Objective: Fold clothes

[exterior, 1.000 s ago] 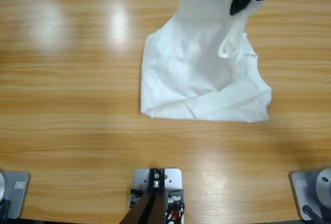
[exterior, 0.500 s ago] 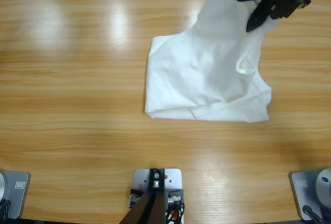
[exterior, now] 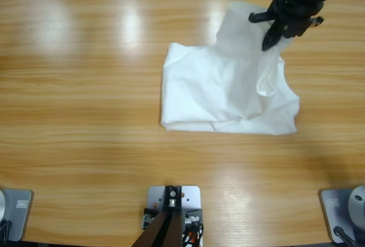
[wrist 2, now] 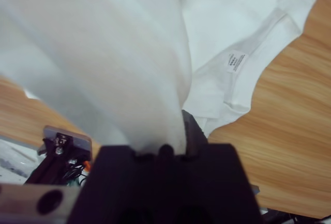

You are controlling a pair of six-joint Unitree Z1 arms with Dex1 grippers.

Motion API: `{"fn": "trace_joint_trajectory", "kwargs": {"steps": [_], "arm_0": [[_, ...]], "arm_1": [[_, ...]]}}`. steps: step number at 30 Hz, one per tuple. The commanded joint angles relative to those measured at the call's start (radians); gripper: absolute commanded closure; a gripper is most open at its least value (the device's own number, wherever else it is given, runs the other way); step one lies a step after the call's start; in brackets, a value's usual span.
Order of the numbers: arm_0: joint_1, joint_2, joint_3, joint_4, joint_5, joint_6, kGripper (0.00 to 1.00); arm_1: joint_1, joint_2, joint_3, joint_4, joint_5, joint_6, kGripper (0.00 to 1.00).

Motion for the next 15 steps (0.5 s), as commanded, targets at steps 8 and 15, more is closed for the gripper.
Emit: {"fn": "trace_joint_trajectory", "kwargs": {"steps": [8, 15], "arm_0": [[0.019, -0.004, 0.041, 0.151, 0.014, 0.025, 0.0], [0.02, -0.011, 0.053, 0.151, 0.015, 0.025, 0.0]], "arm_1": [[-0.003, 0.097, 0.078, -0.032, 0.02, -0.014, 0.854], [-0.047, 0.06, 0.119, -0.036, -0.014, 0.014, 0.0]]}}
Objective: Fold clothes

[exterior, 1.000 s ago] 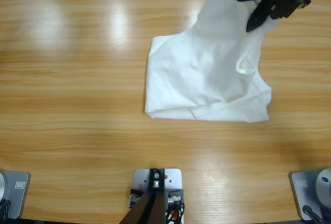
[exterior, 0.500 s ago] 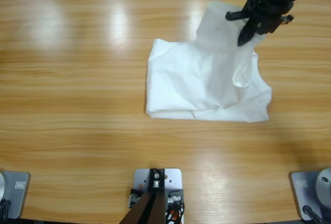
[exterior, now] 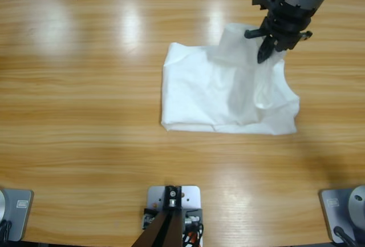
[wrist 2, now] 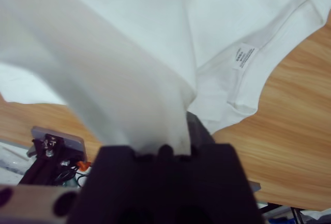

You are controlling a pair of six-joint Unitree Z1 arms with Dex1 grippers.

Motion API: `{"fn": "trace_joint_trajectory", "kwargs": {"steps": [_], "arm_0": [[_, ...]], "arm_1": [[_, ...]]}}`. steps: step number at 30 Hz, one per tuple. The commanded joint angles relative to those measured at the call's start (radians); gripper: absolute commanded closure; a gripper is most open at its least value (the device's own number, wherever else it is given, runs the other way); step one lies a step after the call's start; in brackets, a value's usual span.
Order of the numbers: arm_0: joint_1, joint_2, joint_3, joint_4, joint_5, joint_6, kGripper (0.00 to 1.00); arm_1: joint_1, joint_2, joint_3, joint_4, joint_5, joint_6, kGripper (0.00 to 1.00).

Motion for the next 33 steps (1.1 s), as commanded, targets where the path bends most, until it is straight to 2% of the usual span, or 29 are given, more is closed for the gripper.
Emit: {"fn": "trace_joint_trajectory", "kwargs": {"steps": [1, 9, 16, 19, 24, 33], "arm_0": [[0.011, -0.012, 0.041, 0.151, 0.015, 0.015, 0.0], [0.011, -0.026, 0.053, 0.151, 0.015, 0.015, 0.0], [0.011, -0.034, 0.057, 0.151, 0.015, 0.016, 0.0], [0.011, -0.038, 0.061, 0.151, 0.018, 0.018, 0.0], [0.011, -0.047, 0.08, 0.151, 0.022, 0.018, 0.0], [0.011, -0.053, 0.13, 0.144, 0.038, 0.016, 0.0]], "arm_1": [[-0.058, 0.004, 0.072, -0.015, -0.024, 0.018, 0.0], [-0.142, -0.119, 0.091, -0.013, -0.08, 0.025, 0.0], [-0.117, -0.176, 0.033, -0.007, -0.063, 0.025, 0.0], [-0.065, -0.149, -0.021, -0.017, -0.016, 0.005, 0.0], [-0.031, -0.089, -0.095, -0.078, 0.127, -0.057, 0.0], [-0.119, 0.035, -0.143, -0.106, 0.223, -0.097, 0.0]]}}
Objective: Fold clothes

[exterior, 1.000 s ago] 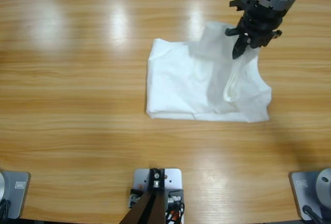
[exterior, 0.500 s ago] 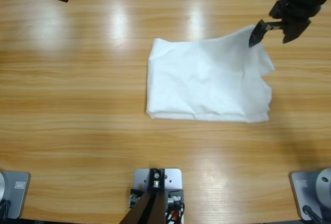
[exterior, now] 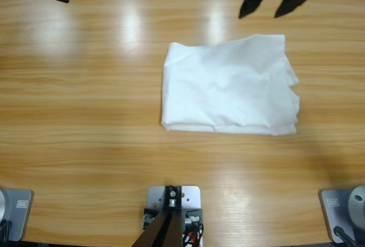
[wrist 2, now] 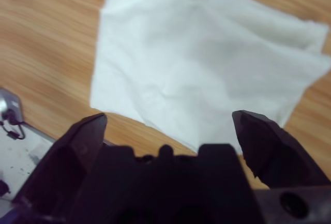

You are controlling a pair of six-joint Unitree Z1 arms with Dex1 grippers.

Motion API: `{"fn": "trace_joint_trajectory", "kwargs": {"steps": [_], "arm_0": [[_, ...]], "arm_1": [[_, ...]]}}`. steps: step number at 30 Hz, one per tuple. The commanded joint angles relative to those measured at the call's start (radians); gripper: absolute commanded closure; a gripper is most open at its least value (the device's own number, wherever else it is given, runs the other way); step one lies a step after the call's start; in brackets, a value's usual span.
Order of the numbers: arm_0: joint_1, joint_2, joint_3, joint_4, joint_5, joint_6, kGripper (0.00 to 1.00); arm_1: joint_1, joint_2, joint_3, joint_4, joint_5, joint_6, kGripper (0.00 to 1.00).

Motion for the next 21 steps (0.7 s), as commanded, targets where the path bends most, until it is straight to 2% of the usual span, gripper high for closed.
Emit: {"fn": "trace_joint_trajectory", "kwargs": {"steps": [1, 13, 17, 21], "arm_0": [[0.008, -0.013, 0.079, 0.141, 0.026, 0.008, 0.0], [0.064, -0.015, 0.116, 0.135, 0.031, 0.019, 0.0], [0.07, -0.014, 0.13, 0.123, 0.031, 0.022, 0.0], [0.073, -0.009, 0.137, 0.113, 0.031, 0.024, 0.0]], "arm_1": [[-0.077, 0.166, -0.009, -0.039, 0.085, -0.046, 0.0], [-0.113, 0.325, 0.035, -0.096, 0.114, -0.065, 0.0], [-0.134, 0.323, 0.121, -0.133, 0.115, -0.062, 0.0], [-0.157, 0.296, 0.289, -0.237, 0.124, -0.057, 0.0]]}}
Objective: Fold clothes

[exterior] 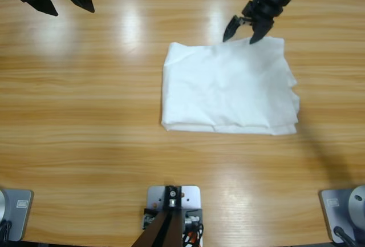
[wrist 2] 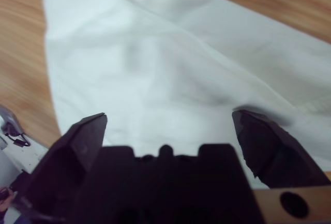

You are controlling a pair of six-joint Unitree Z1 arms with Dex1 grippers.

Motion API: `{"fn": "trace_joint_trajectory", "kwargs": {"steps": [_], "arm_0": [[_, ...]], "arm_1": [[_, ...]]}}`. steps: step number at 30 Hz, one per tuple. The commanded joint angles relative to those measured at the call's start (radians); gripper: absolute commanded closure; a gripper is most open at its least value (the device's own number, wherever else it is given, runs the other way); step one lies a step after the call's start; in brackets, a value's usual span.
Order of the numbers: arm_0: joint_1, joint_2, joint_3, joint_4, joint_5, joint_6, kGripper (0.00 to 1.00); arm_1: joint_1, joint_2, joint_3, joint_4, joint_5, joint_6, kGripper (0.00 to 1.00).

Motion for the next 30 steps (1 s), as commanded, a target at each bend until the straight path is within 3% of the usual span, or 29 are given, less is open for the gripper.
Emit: {"fn": "trace_joint_trajectory", "kwargs": {"steps": [1, 8, 12, 18, 23, 30], "arm_0": [[0.015, -0.006, 0.046, 0.112, 0.014, 0.009, 0.0], [0.015, -0.052, 0.121, 0.049, 0.008, -0.011, 0.0], [0.008, -0.087, 0.228, -0.075, -0.041, -0.046, 0.0], [-0.164, -0.09, 0.356, -0.265, -0.075, -0.11, 0.0], [-0.263, -0.072, 0.438, -0.496, -0.183, -0.235, 0.0], [-0.283, -0.167, 0.769, -0.792, -0.25, -0.371, 0.0]], "arm_1": [[-0.054, 0.015, 0.276, -0.158, 0.026, 0.0, 0.0], [-0.071, -0.121, 0.371, -0.189, 0.022, 0.023, 0.0], [-0.056, -0.236, 0.26, -0.039, -0.01, 0.032, 0.0], [-0.02, -0.29, -0.153, 0.272, -0.056, 0.038, 0.0], [-0.022, -0.319, -0.195, 0.333, -0.06, 0.04, 0.0], [-0.022, -0.365, -0.117, 0.33, -0.08, 0.034, 0.0]]}}
